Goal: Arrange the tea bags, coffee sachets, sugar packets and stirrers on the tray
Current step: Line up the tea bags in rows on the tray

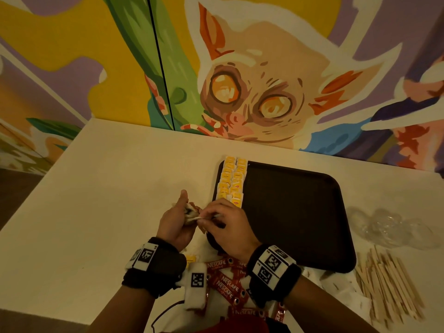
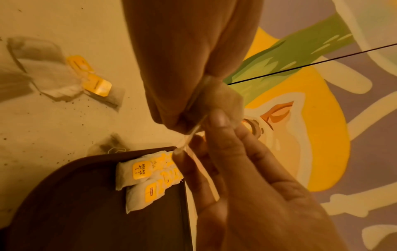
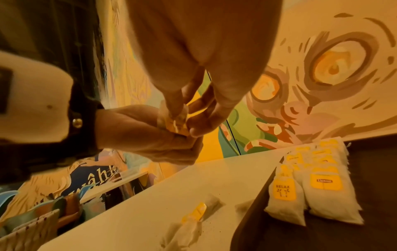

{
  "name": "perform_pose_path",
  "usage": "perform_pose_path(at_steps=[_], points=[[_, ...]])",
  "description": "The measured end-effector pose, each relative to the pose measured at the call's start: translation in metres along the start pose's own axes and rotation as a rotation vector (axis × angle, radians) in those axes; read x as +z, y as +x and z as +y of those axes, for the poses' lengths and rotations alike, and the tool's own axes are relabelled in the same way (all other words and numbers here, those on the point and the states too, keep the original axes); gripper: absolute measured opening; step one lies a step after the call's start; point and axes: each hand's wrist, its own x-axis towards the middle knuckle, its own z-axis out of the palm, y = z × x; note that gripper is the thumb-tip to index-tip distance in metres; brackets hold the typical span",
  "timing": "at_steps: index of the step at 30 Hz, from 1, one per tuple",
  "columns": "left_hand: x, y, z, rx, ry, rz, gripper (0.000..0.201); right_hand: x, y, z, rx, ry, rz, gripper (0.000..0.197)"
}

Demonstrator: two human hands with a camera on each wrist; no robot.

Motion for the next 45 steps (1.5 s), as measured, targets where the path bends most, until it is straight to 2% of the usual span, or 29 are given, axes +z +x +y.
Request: perform_pose_path(at_steps=[6, 8, 11, 16, 18, 21, 27, 31, 35, 40, 45], points=[[-0.007, 0.004, 0.001, -0.032, -0.196, 0.008, 0.03, -0.019, 0.0, -0.009, 0.099, 0.168, -0.018, 0.004], [-0.008, 0.006, 0.003, -0.026, -0.173, 0.006, 0.027, -0.027, 0.002, -0.01, 0.118, 0.161, 0.003, 0.007], [-0.006, 0.0, 0.009, 0.059, 0.069, -0.103, 0.025, -0.037, 0.006, -0.011, 0.132, 0.174, -0.005, 0.01], [0.003, -0.029, 0.02, 0.353, 0.657, -0.392, 0.017, -0.051, 0.008, -0.013, 0.197, 0.243, -0.07, 0.012], [0.006, -0.034, 0.023, 0.511, 0.843, -0.449, 0.02, -0.055, 0.007, -0.016, 0.22, 0.268, -0.109, 0.016], [0.01, -0.031, 0.026, 0.736, 0.953, -0.417, 0.013, -0.057, 0.006, -0.02, 0.233, 0.34, -0.131, 0.017], [0.011, -0.026, 0.022, 0.787, 0.973, -0.333, 0.001, -0.056, 0.004, -0.027, 0.361, 0.608, -0.042, 0.022], [0.013, -0.025, 0.015, 0.799, 0.924, -0.265, 0.003, -0.055, 0.001, -0.025, 0.26, 0.396, 0.022, 0.028], [0.015, -0.028, 0.013, 0.857, 0.923, -0.229, 0.005, -0.058, 0.001, -0.02, 0.254, 0.373, 0.154, 0.017], [0.014, -0.029, 0.011, 0.883, 0.965, -0.257, 0.006, -0.064, 0.002, -0.024, 0.225, 0.206, 0.17, 0.013], [0.018, -0.033, 0.009, 0.86, 0.963, -0.208, 0.004, -0.062, 0.003, -0.034, 0.162, 0.223, 0.249, 0.01]])
